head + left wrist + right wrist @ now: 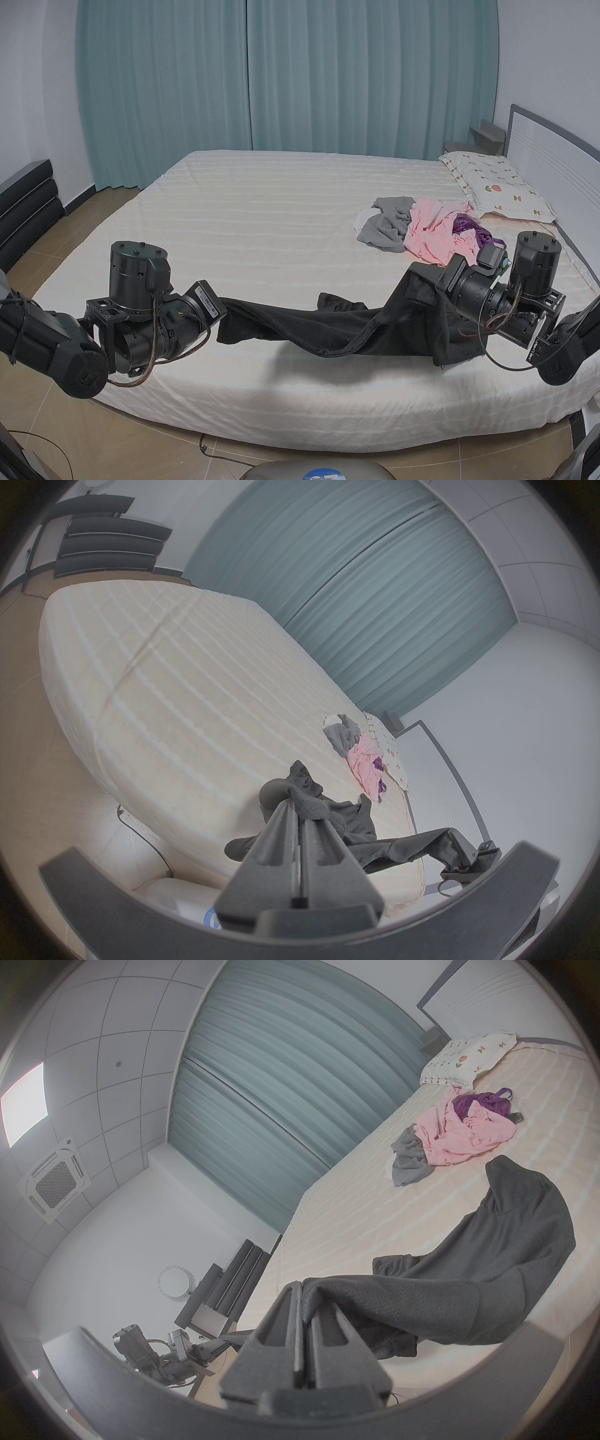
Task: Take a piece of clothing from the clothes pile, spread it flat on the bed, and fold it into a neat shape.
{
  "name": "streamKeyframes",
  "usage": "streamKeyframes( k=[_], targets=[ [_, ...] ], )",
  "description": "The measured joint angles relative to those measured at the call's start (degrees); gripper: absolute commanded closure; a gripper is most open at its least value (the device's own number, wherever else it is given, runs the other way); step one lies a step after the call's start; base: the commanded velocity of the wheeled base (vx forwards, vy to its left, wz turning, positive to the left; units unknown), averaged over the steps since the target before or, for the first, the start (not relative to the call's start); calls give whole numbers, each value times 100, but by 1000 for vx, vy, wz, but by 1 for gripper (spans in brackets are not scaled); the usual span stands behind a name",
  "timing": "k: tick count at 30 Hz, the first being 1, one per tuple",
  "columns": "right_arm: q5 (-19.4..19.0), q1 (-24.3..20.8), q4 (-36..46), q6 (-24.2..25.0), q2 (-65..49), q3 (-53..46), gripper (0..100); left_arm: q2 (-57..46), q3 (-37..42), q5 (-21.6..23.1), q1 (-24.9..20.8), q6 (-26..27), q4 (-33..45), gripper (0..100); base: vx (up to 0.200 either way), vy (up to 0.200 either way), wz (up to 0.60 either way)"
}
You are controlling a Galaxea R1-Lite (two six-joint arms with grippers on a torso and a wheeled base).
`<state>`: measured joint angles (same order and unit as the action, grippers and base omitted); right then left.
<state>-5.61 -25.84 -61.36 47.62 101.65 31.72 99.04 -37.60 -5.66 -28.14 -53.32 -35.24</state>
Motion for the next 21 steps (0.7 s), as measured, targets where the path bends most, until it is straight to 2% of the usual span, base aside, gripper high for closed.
streamKeyframes(
  k=[18,21],
  targets=[
    [0,2,-179,-7,12,-59,100,-6,0,-2,49,-2,0,100,0,200,0],
    [0,0,-182,-5,12,-72,100,-22,0,0,49,0,7,100,0,0,0]
  ],
)
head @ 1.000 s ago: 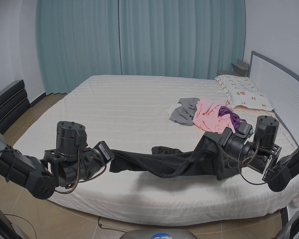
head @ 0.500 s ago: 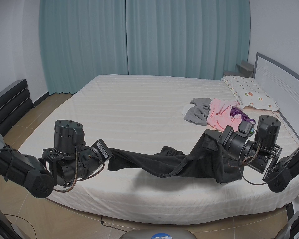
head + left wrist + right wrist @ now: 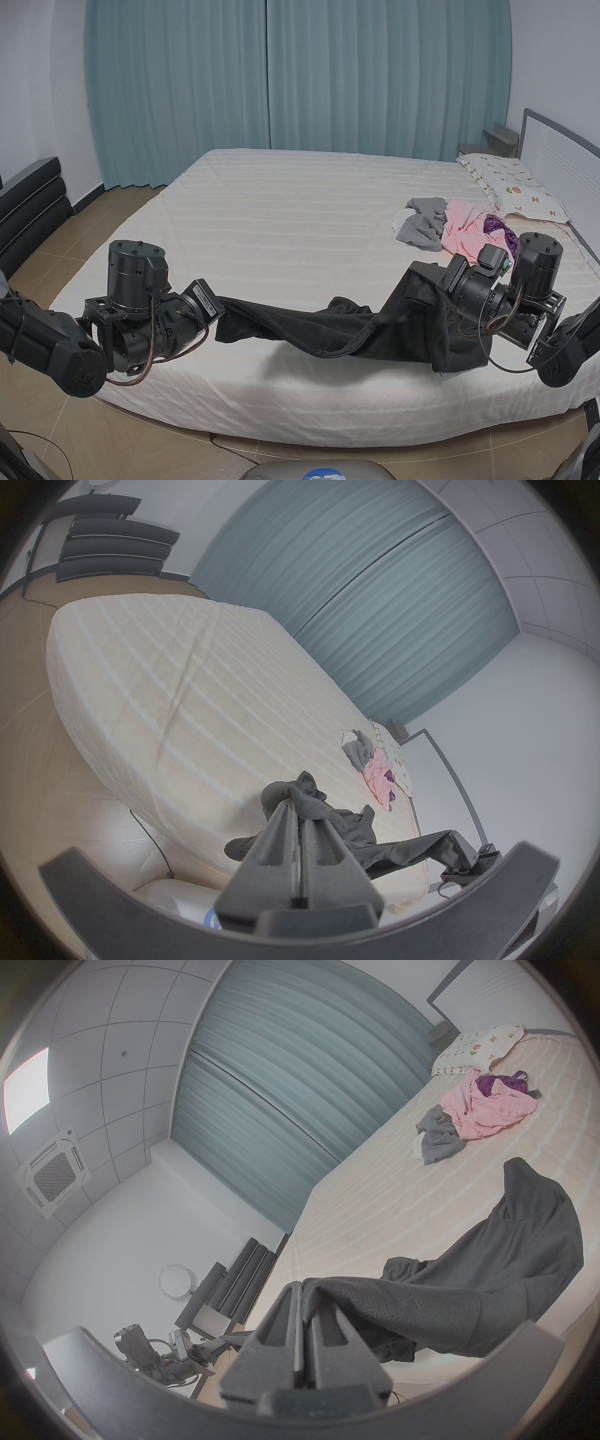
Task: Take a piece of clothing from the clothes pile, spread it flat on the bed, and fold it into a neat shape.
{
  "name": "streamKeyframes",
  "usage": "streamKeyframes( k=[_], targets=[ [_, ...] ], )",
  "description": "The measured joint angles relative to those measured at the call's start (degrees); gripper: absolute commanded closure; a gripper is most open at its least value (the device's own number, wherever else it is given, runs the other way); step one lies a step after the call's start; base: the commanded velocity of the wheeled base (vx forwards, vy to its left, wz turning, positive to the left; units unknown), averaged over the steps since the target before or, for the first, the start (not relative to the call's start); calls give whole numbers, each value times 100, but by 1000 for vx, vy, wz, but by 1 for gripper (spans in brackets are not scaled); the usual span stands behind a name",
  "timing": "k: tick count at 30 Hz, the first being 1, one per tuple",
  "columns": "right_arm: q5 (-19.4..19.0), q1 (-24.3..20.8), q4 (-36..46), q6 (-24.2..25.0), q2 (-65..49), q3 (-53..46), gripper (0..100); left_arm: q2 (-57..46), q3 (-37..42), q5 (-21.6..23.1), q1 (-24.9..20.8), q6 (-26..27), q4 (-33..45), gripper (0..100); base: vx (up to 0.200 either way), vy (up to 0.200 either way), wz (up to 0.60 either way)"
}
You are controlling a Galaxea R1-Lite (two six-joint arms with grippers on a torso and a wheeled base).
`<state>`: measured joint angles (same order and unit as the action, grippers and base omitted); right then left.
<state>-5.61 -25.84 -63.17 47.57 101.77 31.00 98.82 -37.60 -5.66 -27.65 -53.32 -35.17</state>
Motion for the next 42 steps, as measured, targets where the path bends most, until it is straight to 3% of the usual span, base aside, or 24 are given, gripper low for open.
streamKeyframes(
  k=[18,27,32,42],
  targets=[
    [189,-6,0,-39,-397,-488,100,-369,177,-4,-57,15,107,100,0,0,0],
    [257,-56,39,-85,-1064,-975,100,-560,367,-22,-129,17,116,100,-200,0,0],
    [261,-67,79,-128,-1632,-1135,100,-852,461,-30,-154,33,176,100,0,0,0],
    [263,-44,380,-495,-2736,-809,100,-1908,-124,-151,-162,222,1290,100,0,0,0]
  ],
)
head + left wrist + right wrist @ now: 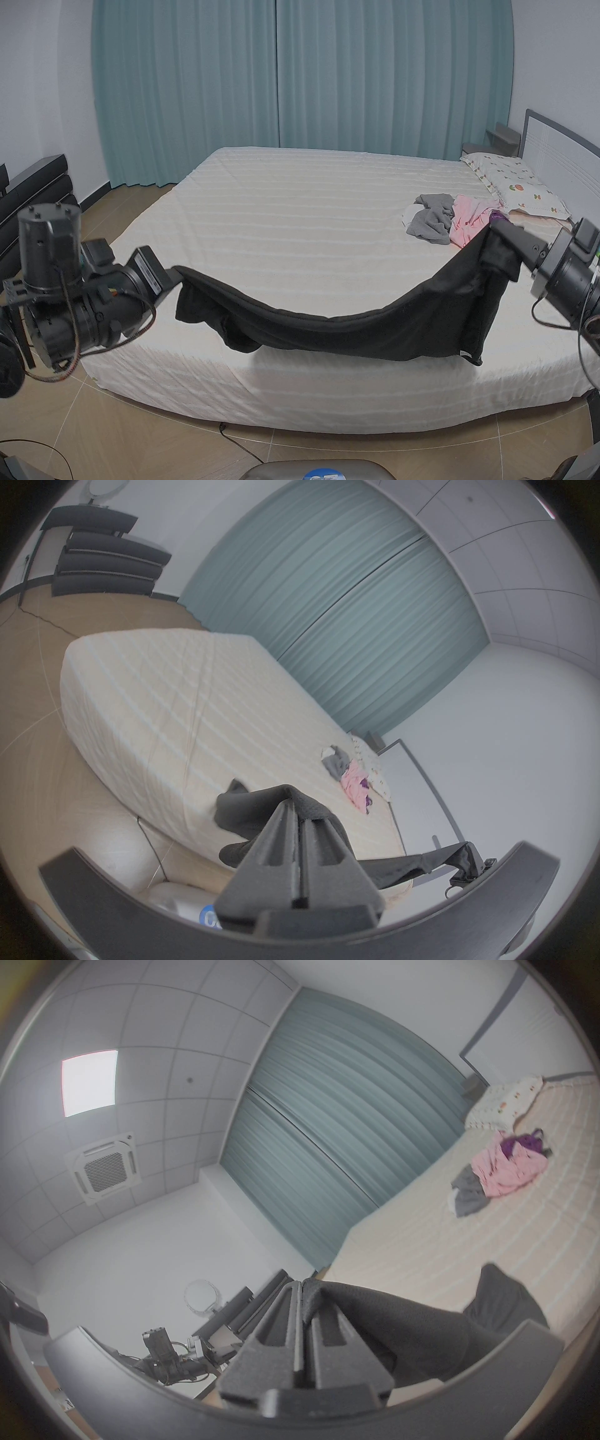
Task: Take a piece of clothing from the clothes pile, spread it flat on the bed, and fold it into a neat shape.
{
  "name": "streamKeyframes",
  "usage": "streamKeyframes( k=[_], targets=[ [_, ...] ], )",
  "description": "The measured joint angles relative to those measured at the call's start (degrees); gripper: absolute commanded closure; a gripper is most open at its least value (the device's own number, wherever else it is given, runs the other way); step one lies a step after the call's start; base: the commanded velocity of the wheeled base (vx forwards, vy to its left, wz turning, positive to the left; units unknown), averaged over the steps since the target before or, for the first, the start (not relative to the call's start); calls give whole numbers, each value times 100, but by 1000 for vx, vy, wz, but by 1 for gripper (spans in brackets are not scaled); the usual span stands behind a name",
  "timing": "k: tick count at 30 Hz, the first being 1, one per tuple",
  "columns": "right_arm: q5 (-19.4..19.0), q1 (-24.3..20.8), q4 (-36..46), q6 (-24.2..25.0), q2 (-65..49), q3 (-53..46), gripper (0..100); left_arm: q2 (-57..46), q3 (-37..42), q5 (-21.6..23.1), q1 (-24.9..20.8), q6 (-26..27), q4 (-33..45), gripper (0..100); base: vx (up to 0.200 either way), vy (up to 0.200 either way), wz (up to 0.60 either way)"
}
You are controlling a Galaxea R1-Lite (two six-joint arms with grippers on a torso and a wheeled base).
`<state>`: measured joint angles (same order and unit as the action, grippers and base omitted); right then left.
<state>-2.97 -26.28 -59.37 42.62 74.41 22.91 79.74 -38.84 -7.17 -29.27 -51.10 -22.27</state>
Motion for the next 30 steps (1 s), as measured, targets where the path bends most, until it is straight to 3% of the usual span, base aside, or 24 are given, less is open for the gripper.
streamKeyframes(
  k=[12,18,30],
  targets=[
    [0,360,1306,-121,-289,2208,100,13,-1819,-115,78,224,706,100,0,0,0],
    [77,647,1760,-157,224,3166,100,913,-2866,-117,234,239,805,100,200,0,0],
    [384,864,1914,-458,2024,4296,100,2831,-4404,-57,679,241,837,100,200,0,0]
  ],
)
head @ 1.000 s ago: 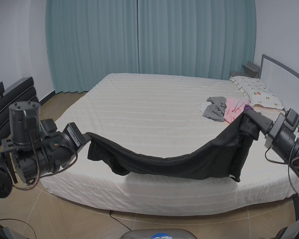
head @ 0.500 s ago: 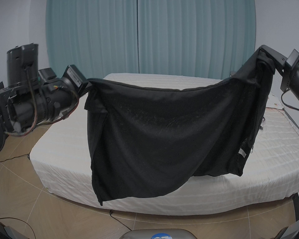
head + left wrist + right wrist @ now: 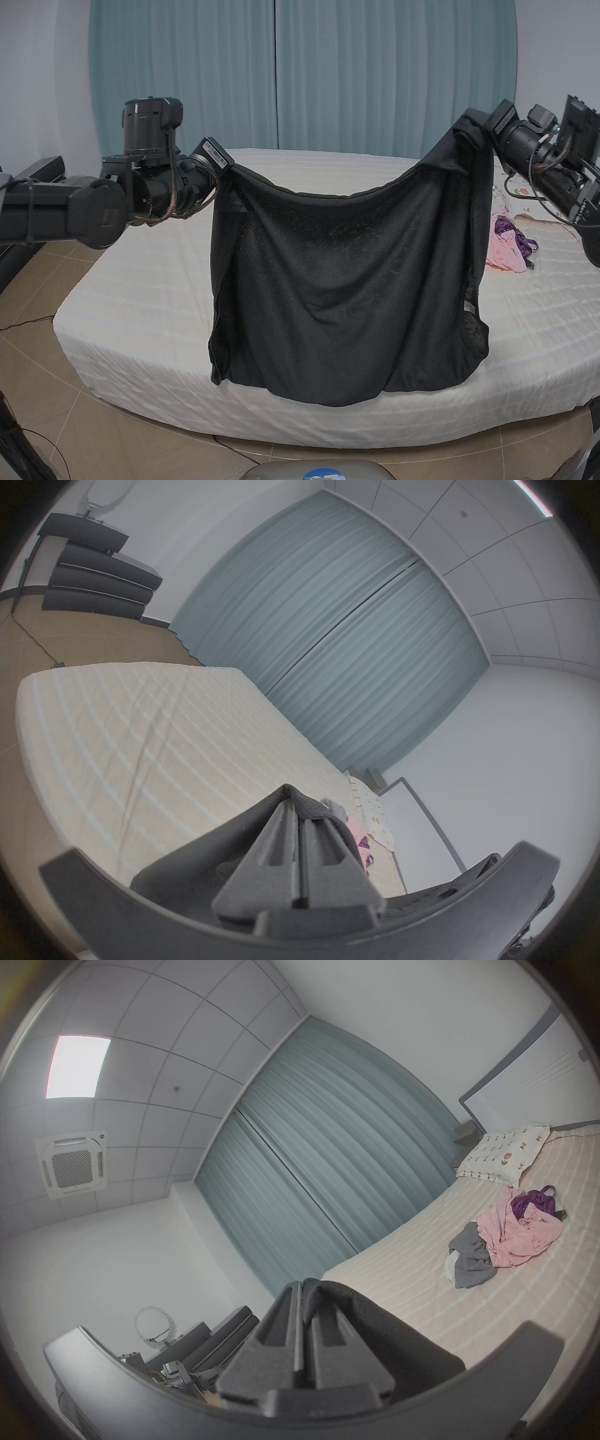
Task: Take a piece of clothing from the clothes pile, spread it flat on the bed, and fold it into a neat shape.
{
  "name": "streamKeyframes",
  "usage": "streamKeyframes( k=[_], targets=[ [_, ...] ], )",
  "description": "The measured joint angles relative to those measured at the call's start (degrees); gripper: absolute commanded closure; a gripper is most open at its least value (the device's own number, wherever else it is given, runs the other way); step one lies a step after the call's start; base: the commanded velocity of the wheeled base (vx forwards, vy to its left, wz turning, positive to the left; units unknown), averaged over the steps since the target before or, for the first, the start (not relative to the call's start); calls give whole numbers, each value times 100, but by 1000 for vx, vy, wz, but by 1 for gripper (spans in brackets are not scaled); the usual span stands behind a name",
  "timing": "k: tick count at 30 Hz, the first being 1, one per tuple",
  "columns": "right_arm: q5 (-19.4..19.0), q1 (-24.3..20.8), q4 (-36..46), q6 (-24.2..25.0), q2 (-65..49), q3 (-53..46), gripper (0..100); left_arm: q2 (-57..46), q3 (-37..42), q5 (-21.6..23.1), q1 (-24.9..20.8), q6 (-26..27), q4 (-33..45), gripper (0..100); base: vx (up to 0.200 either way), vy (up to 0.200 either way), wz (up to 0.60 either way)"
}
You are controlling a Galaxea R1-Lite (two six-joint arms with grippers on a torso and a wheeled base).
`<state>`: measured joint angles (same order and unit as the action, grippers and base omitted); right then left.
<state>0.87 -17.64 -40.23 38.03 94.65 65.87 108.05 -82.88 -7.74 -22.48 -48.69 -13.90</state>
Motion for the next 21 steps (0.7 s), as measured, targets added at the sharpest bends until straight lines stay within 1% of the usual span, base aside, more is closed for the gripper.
streamKeyframes(
  k=[9,21],
  targets=[
    [124,85,-211,-98,1158,441,100,1197,-766,13,217,2,13,100,200,0,0],
    [290,172,-841,-128,2716,577,100,2632,-1395,-28,313,-20,2,100,0,0,0]
  ],
)
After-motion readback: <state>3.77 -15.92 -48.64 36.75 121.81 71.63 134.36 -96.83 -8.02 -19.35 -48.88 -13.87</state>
